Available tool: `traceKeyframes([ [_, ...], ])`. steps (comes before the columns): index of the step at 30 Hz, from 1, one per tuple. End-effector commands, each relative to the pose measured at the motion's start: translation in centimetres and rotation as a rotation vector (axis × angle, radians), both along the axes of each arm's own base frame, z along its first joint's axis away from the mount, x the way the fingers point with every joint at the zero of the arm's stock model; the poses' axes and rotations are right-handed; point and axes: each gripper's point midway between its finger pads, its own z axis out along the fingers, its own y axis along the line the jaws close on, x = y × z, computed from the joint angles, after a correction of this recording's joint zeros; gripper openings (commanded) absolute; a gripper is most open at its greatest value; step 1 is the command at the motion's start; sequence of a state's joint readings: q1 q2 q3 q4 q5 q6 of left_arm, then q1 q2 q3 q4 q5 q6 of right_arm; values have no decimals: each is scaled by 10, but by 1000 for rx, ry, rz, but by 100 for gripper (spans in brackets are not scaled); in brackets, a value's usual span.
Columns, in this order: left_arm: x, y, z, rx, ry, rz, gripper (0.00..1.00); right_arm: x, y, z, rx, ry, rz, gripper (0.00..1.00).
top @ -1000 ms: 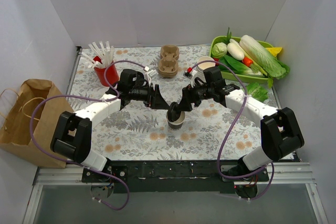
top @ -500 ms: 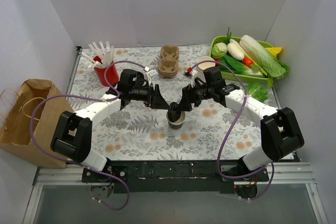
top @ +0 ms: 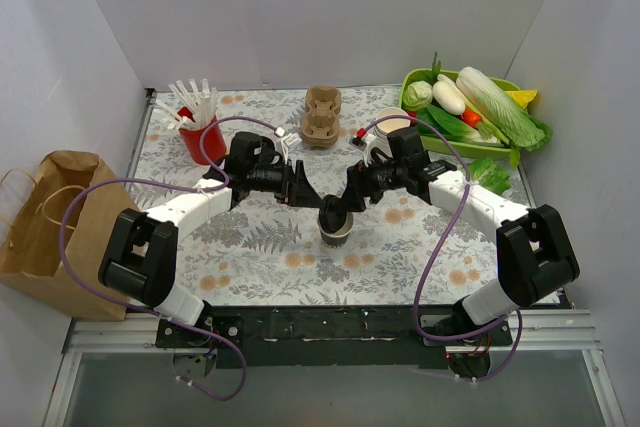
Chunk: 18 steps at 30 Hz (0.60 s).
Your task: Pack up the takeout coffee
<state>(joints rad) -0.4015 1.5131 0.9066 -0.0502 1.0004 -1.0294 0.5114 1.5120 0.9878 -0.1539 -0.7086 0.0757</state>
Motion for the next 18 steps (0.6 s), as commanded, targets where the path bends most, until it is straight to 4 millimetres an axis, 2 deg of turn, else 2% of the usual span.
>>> traceKeyframes([
  [1,5,-2,0,4,-19,4,70,5,4,19,30,-56,3,80],
  [7,1,-5,11,-36,-17,-23,69,3,3,17,28,-50,-2,80],
  [13,12,-2,-4,25,-18,30,68,3,3,19,28,-54,2,81],
  [18,9,-2,-4,24,-13,23,68,-6,-1,24,20,-62,41,82],
])
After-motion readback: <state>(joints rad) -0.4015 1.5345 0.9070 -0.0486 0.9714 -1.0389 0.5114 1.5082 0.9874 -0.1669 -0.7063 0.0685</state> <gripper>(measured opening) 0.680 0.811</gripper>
